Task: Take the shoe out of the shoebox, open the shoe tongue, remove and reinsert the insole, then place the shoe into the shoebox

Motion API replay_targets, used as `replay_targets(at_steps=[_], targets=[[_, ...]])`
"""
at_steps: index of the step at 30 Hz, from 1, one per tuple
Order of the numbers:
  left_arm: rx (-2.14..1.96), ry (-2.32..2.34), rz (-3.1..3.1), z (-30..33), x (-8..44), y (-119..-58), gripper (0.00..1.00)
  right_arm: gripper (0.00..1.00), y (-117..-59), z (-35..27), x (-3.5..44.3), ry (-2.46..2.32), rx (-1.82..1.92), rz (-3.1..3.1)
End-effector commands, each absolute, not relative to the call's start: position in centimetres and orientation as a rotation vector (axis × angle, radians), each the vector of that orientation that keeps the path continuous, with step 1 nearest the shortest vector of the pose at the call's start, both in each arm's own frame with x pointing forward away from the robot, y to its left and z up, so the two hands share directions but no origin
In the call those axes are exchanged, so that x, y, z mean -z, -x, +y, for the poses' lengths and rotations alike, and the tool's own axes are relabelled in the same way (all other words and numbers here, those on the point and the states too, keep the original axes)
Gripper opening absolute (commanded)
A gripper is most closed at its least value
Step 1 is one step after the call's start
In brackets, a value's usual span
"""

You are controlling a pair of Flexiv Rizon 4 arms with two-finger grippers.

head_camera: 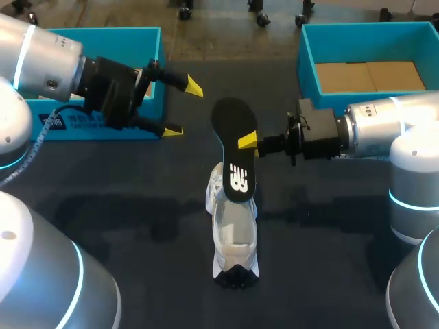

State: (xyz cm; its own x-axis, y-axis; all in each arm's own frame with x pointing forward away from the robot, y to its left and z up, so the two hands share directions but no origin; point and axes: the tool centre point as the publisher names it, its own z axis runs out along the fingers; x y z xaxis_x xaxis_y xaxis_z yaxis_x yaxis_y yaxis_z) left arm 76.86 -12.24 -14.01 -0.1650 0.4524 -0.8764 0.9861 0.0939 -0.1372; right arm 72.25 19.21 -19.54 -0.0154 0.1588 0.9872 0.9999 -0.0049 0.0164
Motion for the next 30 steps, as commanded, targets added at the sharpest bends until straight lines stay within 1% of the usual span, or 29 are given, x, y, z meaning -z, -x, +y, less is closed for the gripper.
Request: replay_targets(at_steps=[1,10,19,30], targets=[[1.014,-1.426,1.705,-12.33,14.03,-76.85,1.00,0.00,-72.23,19.36,19.57,1.325,1.147,-1.335],[1.014,-1.426,1.705,-12.33,14.03,-76.85,1.00,0.00,-72.23,19.36,19.57,1.325,1.147,-1.335],[1.190,-1.447,1.522,-11.72,14.97,-77.34,1.00,0.00,-72.23,19.36,19.57,1.325,1.147,-1.335],[1.190,-1.447,1.522,-11.72,14.97,-77.34,1.00,0.00,-72.23,19.36,19.57,1.325,1.147,-1.335]])
